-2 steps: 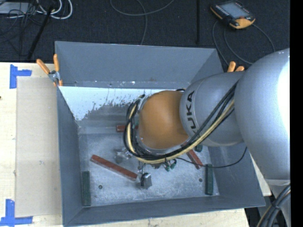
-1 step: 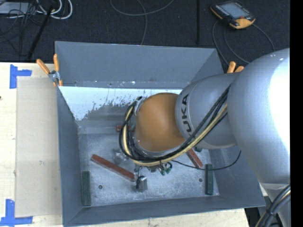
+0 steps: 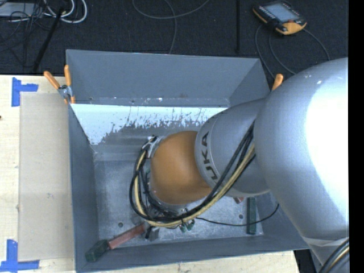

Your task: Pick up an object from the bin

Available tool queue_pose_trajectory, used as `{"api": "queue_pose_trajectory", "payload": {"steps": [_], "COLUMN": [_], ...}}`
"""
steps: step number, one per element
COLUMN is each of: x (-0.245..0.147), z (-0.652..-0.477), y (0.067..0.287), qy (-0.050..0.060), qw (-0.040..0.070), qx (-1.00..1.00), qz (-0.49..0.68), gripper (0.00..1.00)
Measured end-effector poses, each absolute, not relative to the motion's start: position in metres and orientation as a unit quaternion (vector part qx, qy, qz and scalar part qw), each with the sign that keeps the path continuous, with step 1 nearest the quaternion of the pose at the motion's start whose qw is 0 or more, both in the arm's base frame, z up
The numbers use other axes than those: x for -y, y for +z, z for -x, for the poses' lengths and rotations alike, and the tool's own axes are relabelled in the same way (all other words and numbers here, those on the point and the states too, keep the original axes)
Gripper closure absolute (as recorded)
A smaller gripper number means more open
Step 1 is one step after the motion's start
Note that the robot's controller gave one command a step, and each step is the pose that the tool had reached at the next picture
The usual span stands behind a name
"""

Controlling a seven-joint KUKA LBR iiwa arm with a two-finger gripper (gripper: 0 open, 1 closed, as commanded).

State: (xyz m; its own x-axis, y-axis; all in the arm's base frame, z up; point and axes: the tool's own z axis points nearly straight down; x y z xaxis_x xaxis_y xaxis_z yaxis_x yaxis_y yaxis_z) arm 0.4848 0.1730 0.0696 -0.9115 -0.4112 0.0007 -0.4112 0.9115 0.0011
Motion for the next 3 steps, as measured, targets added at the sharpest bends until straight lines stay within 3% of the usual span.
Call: {"api": "queue_pose_trajectory", "payload": {"steps": [1, 2, 3], "x": [-0.173, -0.184, -0.195], "z": [-0.485, -0.486, -0.489], "y": [0.069, 0.15, 0.22], "qy": [0.0, 0.0, -0.001], "qw": [0.001, 0.003, -0.004], "qx": [0.978, 0.977, 0.976], "qz": [-0.21, -0.213, -0.216], "gripper": [1.0, 0.0, 0.0]}}
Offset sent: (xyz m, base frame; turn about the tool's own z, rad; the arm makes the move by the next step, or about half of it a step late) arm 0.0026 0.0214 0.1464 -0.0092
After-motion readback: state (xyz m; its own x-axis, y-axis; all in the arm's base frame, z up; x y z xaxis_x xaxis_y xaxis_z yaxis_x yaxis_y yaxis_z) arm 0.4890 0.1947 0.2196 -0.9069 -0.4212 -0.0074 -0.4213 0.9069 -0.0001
